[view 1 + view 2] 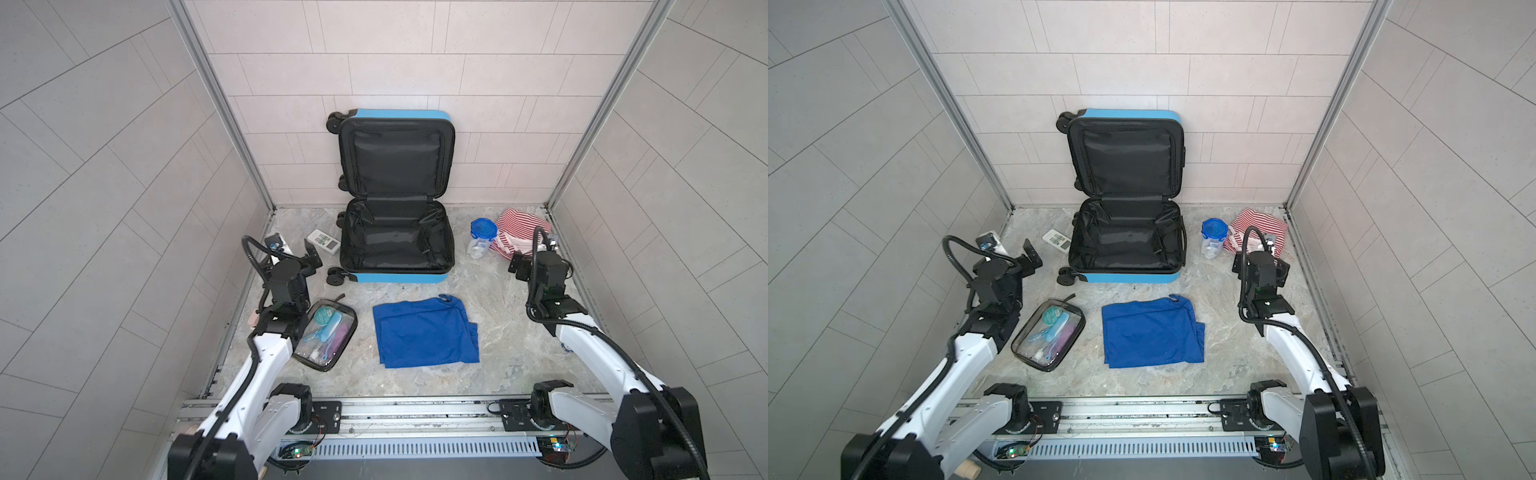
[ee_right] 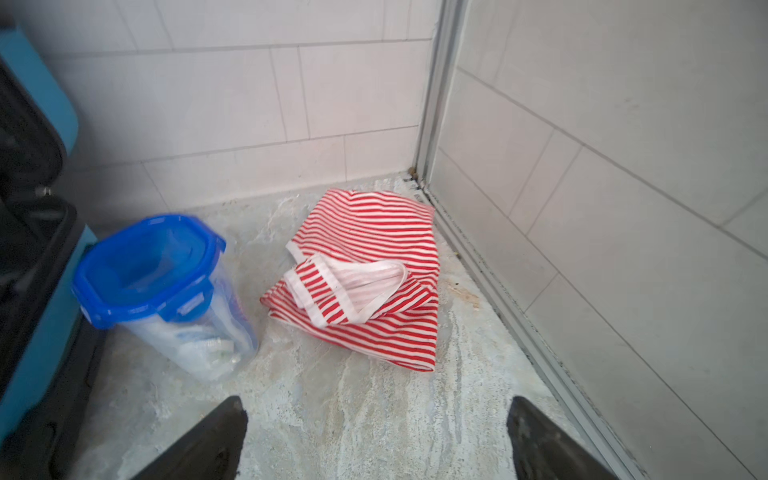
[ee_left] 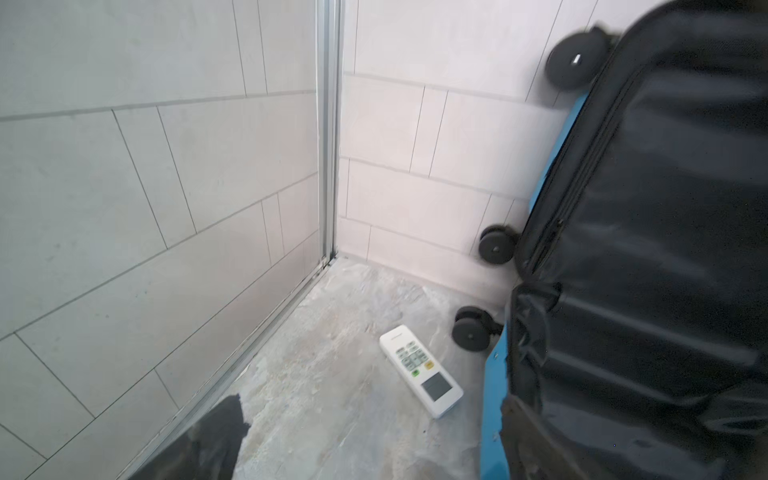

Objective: Pack the luggage
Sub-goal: 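Reach both grippers to opposite sides of the blue shirt and grasp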

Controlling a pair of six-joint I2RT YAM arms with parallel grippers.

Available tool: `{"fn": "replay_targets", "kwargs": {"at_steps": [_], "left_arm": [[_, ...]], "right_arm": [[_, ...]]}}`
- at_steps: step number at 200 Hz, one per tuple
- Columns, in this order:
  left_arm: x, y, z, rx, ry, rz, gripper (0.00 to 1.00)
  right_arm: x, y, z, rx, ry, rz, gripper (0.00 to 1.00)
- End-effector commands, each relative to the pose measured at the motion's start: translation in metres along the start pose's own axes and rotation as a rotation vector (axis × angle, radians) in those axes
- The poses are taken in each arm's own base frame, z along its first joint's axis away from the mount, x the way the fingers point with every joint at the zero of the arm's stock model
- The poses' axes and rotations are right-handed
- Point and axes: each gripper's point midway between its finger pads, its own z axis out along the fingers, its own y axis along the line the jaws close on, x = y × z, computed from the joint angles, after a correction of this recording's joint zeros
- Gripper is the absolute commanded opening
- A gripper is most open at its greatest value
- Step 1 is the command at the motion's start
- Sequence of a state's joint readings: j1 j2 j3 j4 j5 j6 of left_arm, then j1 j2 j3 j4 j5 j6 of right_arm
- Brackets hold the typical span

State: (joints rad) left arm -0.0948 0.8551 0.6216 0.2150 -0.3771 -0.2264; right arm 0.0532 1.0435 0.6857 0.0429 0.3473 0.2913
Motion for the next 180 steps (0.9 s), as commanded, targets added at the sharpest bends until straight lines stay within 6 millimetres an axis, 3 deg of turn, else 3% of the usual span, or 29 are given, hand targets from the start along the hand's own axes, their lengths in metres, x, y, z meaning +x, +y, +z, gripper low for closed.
{"fn": "replay_targets", "kwargs": {"at_steps": [1, 23, 38, 65, 76, 97, 125, 154, 180], "left_arm": [[0.0, 0.018, -0.029, -0.047, 0.084, -0.164, 1.0], [-0.008, -0.001, -0.048, 0.108, 0.145, -0.21, 1.0], [-0.003, -0.013, -0.054, 0.164, 0.238, -0.231, 1.0], [0.012, -0.044, -0.065, 0.322, 0.395, -0.239, 0.78], [0.02, -0.054, -0.069, 0.374, 0.447, -0.267, 0.77], [0.047, -0.062, -0.08, 0.392, 0.581, -0.314, 0.87], [0.09, -0.079, -0.108, 0.396, 0.72, -0.28, 0.89], [0.138, -0.108, -0.142, 0.422, 0.795, -0.194, 0.9], [0.193, -0.136, -0.163, 0.427, 0.929, -0.116, 0.9]], "right_arm": [[0.005, -0.029, -0.019, 0.13, 0.142, 0.083, 1.0], [0.015, -0.016, -0.024, 0.035, 0.297, 0.083, 0.99], [0.023, -0.012, -0.03, 0.006, 0.356, 0.085, 1.0], [0.034, 0.006, -0.038, -0.139, 0.419, 0.174, 0.98], [0.04, 0.018, -0.041, -0.206, 0.464, 0.18, 0.93], [0.059, 0.04, -0.047, -0.313, 0.582, 0.196, 0.9], [0.095, 0.058, -0.057, -0.395, 0.739, 0.192, 0.9], [0.131, 0.07, -0.069, -0.408, 0.824, 0.144, 0.9], [0.152, 0.081, -0.08, -0.414, 0.856, 0.093, 0.9]]}}
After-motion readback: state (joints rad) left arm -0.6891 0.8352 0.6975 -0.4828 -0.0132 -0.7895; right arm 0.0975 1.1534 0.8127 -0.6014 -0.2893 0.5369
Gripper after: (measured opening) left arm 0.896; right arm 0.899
